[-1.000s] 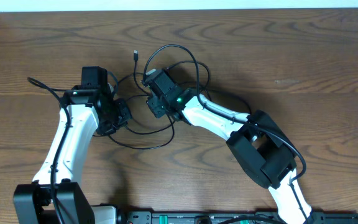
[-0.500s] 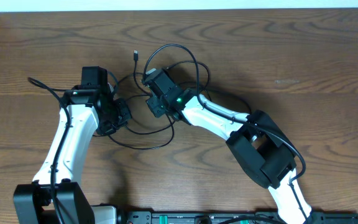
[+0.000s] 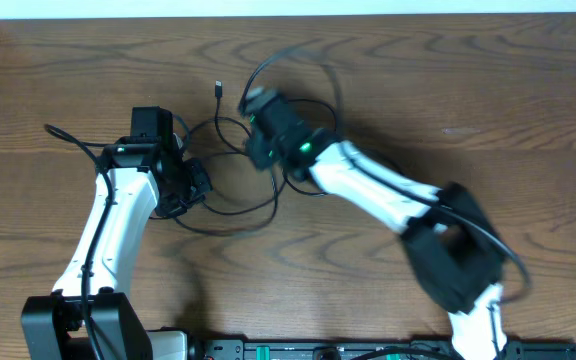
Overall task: Untangle cables
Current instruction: 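Lift the black loop up-right with the right gripper, spreading the cable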
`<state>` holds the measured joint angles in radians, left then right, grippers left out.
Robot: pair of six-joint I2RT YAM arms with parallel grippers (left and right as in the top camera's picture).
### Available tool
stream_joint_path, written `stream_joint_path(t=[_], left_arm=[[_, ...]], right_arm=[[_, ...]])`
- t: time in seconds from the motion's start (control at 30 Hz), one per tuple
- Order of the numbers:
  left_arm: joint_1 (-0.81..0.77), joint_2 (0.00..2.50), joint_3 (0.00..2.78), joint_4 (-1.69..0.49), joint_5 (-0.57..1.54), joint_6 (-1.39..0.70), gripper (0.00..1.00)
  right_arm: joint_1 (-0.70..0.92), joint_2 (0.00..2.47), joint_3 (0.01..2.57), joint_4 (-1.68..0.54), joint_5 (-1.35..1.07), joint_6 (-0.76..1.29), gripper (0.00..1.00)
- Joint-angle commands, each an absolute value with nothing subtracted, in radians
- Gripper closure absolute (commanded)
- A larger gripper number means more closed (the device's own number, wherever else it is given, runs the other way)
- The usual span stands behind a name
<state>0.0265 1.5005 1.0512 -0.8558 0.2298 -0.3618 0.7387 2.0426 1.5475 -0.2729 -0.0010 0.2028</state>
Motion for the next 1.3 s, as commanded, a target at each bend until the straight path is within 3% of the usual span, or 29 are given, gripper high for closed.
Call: stream_joint_path(t=[0.0, 0.4, 0.63, 0.7, 0.97, 1.27], left_arm=[[0.031, 1.489, 1.051, -0.860, 0.216, -0.349, 0.93], [0.031, 1.489, 1.051, -0.860, 0.216, -0.349, 0.93], [0.031, 1.489, 1.051, -0.860, 0.216, -0.349, 0.93], [0.031, 1.489, 1.051, -0.860, 0.216, -0.349, 0.93], [0.031, 1.489, 1.051, -0.859, 0.216, -0.349, 0.92], [0.032, 1.489, 1.051, -0.857, 0.072, -0.349, 0.93]], right_arm=[[0.661, 1.861, 1.556, -0.283, 0.033, 0.241, 0.99], [0.300, 1.728, 1.556, -0.667, 0.274, 0.367, 0.99], [0.149, 1.728, 1.556, -0.807, 0.274, 0.366, 0.99], [0.120, 1.728, 1.556, -0.819, 0.162, 0.330, 0.97], [0.200, 1.730, 1.556, -0.796, -0.520, 0.031, 0.68], [0.493, 1.810, 1.555, -0.782, -0.438, -0.114, 0.49]])
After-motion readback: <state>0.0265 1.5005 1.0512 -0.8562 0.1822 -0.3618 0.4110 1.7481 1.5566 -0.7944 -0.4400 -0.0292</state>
